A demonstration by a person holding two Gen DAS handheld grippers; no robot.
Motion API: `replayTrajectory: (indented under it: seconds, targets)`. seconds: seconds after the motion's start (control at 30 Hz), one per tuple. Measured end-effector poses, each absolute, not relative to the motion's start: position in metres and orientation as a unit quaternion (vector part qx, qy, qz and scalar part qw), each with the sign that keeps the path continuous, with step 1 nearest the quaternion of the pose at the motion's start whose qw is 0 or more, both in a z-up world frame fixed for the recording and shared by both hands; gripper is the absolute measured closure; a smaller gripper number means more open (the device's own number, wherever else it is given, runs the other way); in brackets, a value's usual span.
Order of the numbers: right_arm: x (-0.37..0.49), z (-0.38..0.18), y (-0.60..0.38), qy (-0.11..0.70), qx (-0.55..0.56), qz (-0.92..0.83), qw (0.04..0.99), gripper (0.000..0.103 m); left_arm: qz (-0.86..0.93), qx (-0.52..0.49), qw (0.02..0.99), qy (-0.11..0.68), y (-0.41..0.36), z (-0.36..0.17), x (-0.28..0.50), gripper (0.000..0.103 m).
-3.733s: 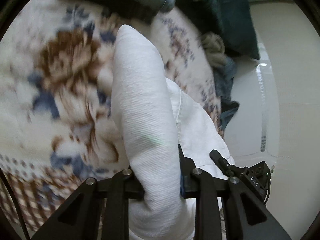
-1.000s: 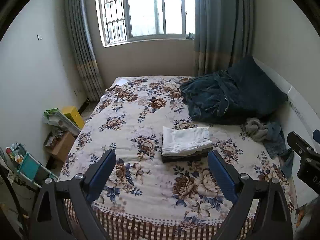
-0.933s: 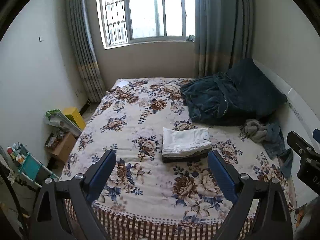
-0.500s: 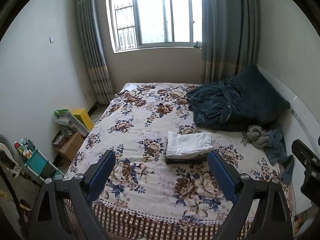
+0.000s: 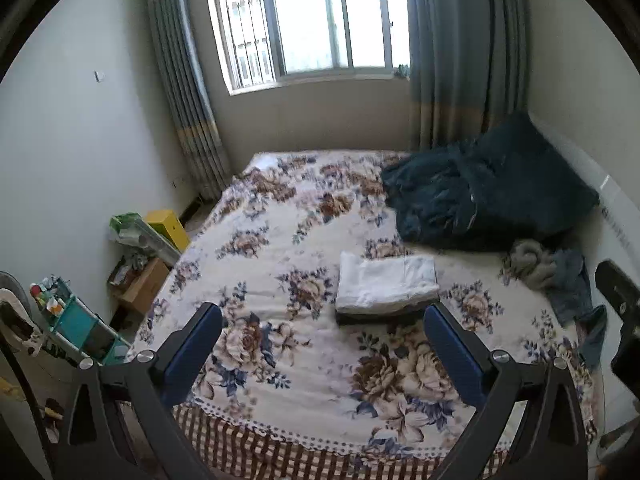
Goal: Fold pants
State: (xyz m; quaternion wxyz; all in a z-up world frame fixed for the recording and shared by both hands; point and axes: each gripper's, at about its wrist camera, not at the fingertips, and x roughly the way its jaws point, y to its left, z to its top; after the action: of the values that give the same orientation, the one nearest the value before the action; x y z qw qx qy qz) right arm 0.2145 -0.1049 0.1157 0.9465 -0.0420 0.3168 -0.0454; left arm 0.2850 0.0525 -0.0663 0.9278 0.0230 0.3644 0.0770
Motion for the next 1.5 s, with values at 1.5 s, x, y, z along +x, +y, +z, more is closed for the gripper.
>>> replayTrajectory:
  seconds: [1.5]
  targets:
    - [0.361,-0.038,-0.086,0.414,-0.051,-0.055,0.907,0.000,0.082,0.037,0.899,0.429,0.059,-0.157,0.381,0.000]
